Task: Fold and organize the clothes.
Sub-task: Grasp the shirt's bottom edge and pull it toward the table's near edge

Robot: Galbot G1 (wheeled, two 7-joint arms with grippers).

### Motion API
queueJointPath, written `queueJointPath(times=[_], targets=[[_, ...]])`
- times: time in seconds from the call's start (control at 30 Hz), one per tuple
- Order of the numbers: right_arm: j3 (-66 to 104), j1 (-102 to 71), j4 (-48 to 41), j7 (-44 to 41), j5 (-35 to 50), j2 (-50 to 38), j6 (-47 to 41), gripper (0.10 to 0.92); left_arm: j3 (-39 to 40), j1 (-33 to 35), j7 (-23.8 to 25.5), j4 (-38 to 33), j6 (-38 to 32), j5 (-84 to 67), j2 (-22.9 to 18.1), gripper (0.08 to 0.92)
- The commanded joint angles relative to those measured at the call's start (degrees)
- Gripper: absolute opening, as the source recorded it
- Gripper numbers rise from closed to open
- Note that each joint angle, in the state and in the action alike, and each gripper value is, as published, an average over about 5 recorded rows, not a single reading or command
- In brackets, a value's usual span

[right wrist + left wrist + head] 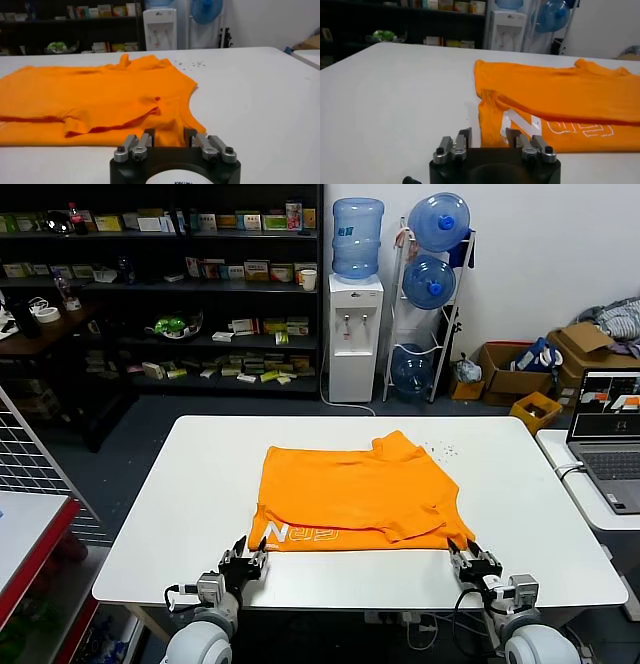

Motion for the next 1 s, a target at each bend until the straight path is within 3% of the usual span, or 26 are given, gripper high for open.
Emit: queueJointPath(times=[0.03, 0.23, 0.43, 0.7, 1.0], targets=[[-0.02, -0.12, 0.09, 0.24, 0.83, -0.15, -0.55, 0.327, 0.1, -0.23, 0.09, 0.39, 0.0, 0.02, -0.05, 0.44], [0.81, -2.11, 2.79, 1.34, 2.26, -0.74, -0.58, 0.159, 0.06, 0.88, -0.77, -2.61, -0.03, -0.01, 0.37, 0.267], [3.22, -8.61, 9.14, 2.85, 4.32, -2.1, -1.72, 0.125, -0.55, 3.96, -2.69, -8.96, 0.27, -1.04, 2.38, 0.115], [6.0, -19.77, 16.96, 4.48, 5.79, -2.16, -3.69, 0.125, -1.54, 11.7, -4.89, -15.99, 1.06, -4.09, 5.73, 0.098], [7.42, -26.66, 19.95, 5.66, 3.9, -0.32, -4.13, 0.125, -1.87, 19.62, -5.93, -18.62, 0.09, -3.95, 6.54, 0.098]])
